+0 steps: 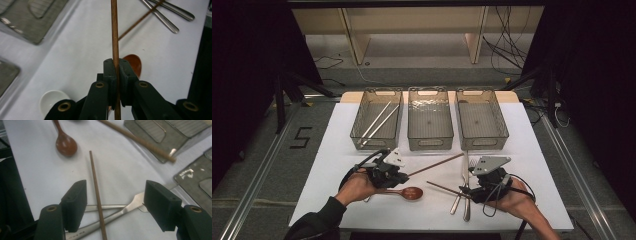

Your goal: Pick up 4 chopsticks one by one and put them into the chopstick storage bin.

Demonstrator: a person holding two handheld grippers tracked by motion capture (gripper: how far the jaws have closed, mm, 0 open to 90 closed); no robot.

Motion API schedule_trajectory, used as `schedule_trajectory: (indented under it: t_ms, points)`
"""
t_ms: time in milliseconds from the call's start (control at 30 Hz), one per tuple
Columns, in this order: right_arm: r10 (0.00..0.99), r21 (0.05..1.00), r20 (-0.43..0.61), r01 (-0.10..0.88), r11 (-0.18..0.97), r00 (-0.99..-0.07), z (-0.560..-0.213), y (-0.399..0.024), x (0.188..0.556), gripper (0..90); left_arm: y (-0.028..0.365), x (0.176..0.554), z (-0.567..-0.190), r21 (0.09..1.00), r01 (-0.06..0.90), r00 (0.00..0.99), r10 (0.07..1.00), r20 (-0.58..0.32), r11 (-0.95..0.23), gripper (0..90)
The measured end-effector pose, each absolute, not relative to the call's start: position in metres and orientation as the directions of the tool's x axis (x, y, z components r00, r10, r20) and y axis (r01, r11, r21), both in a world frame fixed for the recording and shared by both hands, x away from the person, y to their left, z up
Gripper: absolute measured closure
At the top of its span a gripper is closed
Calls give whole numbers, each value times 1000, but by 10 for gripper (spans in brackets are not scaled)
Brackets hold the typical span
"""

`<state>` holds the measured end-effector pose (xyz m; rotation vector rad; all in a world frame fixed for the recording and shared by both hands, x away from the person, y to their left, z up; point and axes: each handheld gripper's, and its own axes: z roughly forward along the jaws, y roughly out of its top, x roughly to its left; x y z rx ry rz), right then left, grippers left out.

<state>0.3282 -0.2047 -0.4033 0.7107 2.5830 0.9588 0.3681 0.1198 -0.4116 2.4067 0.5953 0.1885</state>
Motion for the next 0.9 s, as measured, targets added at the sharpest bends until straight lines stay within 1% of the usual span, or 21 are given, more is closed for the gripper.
schedule_trajectory:
  t_ms: [200, 433, 900]
  points:
    - [585, 689, -42, 400, 604, -810, -405, -213, 330, 320, 134, 376, -407, 672, 437, 827, 560, -40, -598, 853]
    - [617, 681, -13, 445, 582, -787, -408, -219, 332, 299, 150, 384, -403, 701, 495, 762, 644, -66, -514, 853]
    - [628, 669, 3, 468, 577, -778, -409, -221, 333, 291, 179, 402, -394, 731, 552, 663, 743, -92, -401, 854]
